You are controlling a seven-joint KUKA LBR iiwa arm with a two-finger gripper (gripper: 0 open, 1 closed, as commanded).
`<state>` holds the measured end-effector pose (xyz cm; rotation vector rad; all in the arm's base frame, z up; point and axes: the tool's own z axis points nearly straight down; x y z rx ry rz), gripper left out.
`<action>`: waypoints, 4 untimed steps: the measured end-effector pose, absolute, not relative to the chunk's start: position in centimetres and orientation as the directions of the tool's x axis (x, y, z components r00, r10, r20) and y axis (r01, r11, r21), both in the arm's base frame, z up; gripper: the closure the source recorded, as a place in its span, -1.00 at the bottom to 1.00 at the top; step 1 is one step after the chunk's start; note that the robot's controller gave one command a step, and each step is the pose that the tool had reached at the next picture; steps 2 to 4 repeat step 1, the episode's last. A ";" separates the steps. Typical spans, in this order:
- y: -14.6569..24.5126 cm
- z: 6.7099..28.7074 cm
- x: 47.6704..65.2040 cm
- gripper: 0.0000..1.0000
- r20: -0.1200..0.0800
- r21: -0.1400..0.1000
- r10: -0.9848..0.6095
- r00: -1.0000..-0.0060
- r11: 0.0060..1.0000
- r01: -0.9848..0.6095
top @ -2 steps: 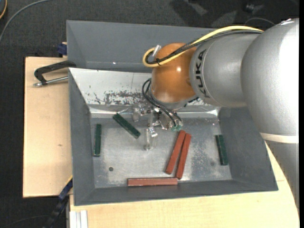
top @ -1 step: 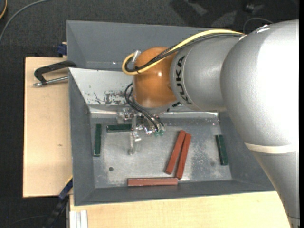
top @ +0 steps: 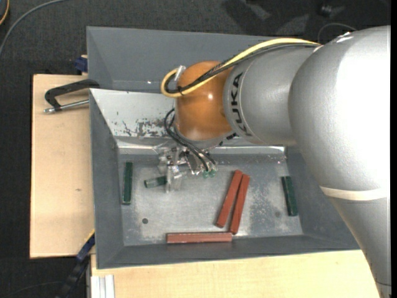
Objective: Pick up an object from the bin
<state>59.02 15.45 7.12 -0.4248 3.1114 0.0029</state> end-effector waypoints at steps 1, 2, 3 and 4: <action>14.9 21.9 54.8 1.00 -0.014 0.001 -0.246 -0.969 0.969 -0.246; 14.9 21.9 54.8 1.00 -0.014 0.001 -0.246 -0.969 0.969 -0.246; 14.9 21.9 54.8 1.00 -0.014 0.001 -0.246 -0.969 0.969 -0.246; 14.9 21.9 54.8 1.00 -0.014 0.001 -0.246 -0.969 0.969 -0.246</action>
Offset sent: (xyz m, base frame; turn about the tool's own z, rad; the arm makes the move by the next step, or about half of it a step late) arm -0.0438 -0.0069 0.1417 0.0234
